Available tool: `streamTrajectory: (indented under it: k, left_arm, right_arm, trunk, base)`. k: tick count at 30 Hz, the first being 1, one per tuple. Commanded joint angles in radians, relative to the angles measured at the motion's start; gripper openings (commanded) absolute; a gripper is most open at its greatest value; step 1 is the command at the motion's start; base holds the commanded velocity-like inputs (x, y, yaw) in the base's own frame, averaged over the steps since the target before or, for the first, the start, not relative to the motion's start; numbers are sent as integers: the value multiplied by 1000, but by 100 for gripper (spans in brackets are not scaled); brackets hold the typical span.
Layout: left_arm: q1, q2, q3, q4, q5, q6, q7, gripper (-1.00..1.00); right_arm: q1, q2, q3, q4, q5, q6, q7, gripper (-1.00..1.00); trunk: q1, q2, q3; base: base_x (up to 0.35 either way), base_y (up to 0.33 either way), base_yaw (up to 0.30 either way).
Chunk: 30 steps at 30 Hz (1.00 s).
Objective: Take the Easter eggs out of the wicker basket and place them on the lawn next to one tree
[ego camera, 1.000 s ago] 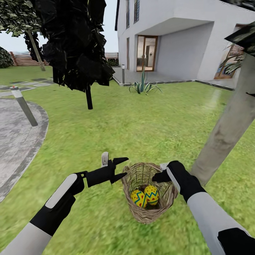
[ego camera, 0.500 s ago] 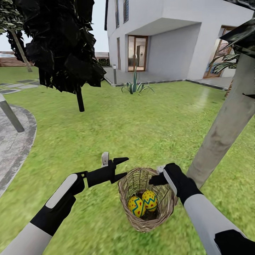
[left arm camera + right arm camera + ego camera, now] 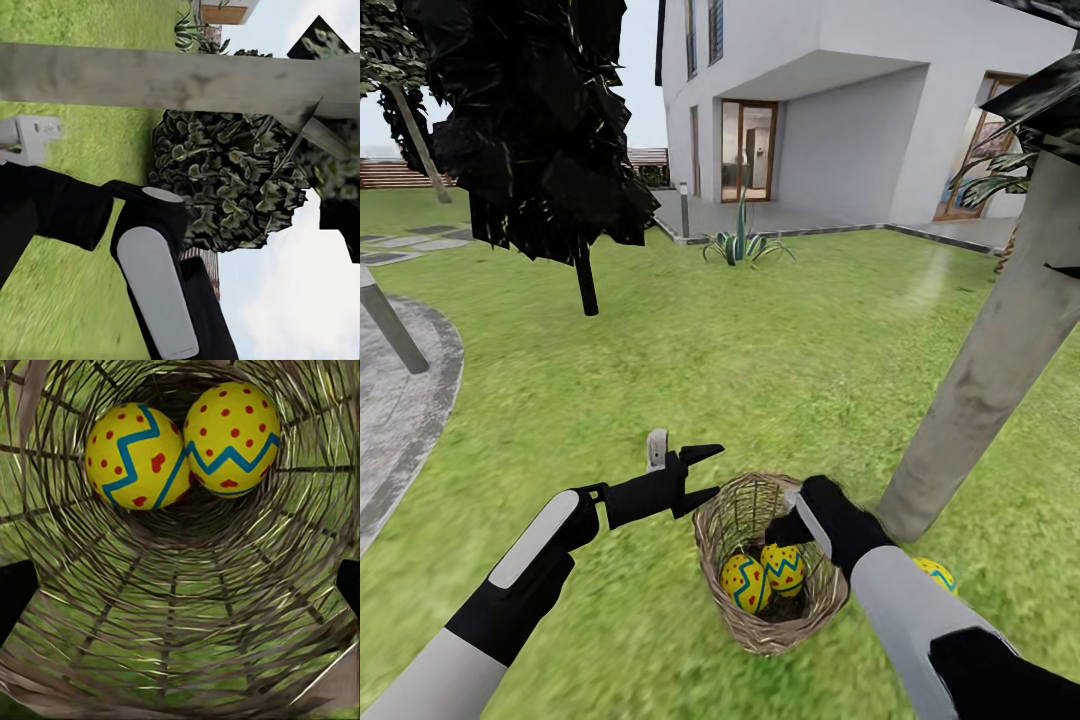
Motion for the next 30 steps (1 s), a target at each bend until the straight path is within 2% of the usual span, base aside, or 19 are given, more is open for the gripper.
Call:
streamTrajectory:
  k: [1,2,4,8,10,15,19,23,30]
  left_arm:
    - [-1,1,-1,-1,11,0,9,100]
    - [-1,0,-1,-1,10,0,9,100]
    - [-1,0,-1,-1,10,0,9,100]
    - [-1,0,-1,-1,10,0,9,100]
    - [-1,0,-1,-1,10,0,8,100]
    - [-1,0,-1,-1,9,-1,8,100]
    - [-1,0,-1,-1,9,-1,7,100]
    - [-1,0,-1,-1,9,-2,7,100]
    - [-1,0,0,0,6,-4,8,100]
  right_arm:
    - [-25,16,4,46,-5,-9,-29,100]
    - [-49,38,5,104,-4,-54,-48,100]
    - [-61,52,17,137,-4,-96,-57,100]
    - [-68,58,79,152,-4,-125,-61,100]
    - [-68,56,89,150,-2,-127,-61,100]
    - [-71,55,96,125,-1,-132,-63,100]
    - [-98,54,96,110,-1,-129,-63,100]
    - [-133,56,96,123,-4,-135,-61,100]
    - [-142,61,101,167,-4,-188,-59,100]
  trunk:
    - [0,0,-1]
    - [4,-7,-4]
    - [11,-21,-10]
    - [27,-49,-23]
    - [34,-63,-29]
    - [54,-98,-45]
    - [69,-126,-57]
    - [84,-154,-70]
    - [111,-203,-92]
  base:
    - [0,0,0]
    - [0,0,0]
    - [0,0,0]
    - [0,0,0]
    - [0,0,0]
    - [0,0,0]
    - [0,0,0]
    - [0,0,0]
    - [0,0,0]
